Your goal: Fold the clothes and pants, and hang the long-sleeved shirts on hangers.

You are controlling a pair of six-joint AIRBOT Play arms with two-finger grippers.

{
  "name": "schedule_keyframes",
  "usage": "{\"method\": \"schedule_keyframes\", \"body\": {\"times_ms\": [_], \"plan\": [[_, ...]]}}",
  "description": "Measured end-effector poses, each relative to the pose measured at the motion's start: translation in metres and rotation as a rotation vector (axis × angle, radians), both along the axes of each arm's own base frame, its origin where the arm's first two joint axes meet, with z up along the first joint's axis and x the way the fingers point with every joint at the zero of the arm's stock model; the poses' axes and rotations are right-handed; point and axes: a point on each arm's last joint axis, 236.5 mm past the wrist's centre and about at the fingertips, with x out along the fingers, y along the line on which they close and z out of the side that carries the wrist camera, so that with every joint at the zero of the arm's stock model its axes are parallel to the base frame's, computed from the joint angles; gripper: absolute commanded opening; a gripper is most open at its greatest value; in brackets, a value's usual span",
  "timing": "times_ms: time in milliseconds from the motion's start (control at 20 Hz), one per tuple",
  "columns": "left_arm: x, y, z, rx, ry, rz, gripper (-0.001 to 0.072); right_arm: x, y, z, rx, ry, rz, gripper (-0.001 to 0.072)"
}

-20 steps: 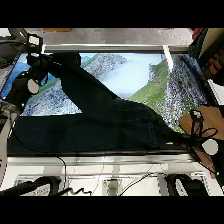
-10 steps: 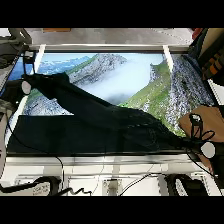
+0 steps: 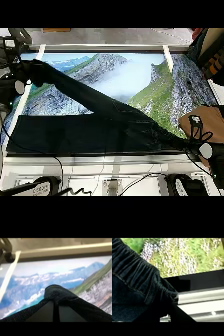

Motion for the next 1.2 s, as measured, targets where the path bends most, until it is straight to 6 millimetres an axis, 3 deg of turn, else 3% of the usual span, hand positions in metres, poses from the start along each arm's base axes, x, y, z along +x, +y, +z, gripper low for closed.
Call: {"method": "schedule_keyframes", "body": {"times_ms": [200, 350, 650, 800, 950, 1000, 1050, 1100, 1150, 1200], "plan": [[0.004, -0.032, -0.014, -0.001, 0.042, -0.057, 0.0019, -0.002, -0.002, -0.001, -0.008, 0.01, -0.001, 0.0037], [-0.008, -0.044, -0.029, 0.112, 0.148, -0.104, 0.0018, -0.002, -0.002, -0.001, -0.009, 0.007, -0.001, 0.0037], [-0.077, -0.034, -0.015, 0.401, 0.372, -0.191, 0.0015, 0.006, -0.002, 0.002, -0.01, -0.026, -0.002, 0.0037], [-0.112, -0.035, -0.055, 0.46, 0.599, -0.286, 0.0017, 0.009, -0.002, 0.003, -0.01, -0.043, -0.002, 0.0037], [-0.115, -0.054, -0.108, 0.413, 0.739, -0.407, 0.002, 0.011, -0.002, 0.004, -0.01, -0.052, -0.002, 0.0037], [-0.108, -0.062, -0.123, 0.379, 0.745, -0.432, 0.0072, 0.012, -0.003, 0.004, -0.01, -0.054, -0.002, 0.0037], [-0.096, -0.069, -0.136, 0.347, 0.732, -0.447, 0.0282, 0.012, -0.002, 0.004, -0.01, -0.055, -0.002, 0.0037], [-0.082, -0.076, -0.149, 0.303, 0.707, -0.449, 0.0597, 0.013, -0.002, 0.005, -0.01, -0.058, -0.002, 0.0037], [-0.069, -0.081, -0.158, 0.258, 0.681, -0.437, 0.072, 0.014, -0.002, 0.005, -0.009, -0.062, -0.002, 0.0037], [-0.056, -0.084, -0.165, 0.19, 0.649, -0.402, 0.0715, 0.015, -0.002, 0.005, -0.01, -0.066, -0.002, 0.0037]]}}
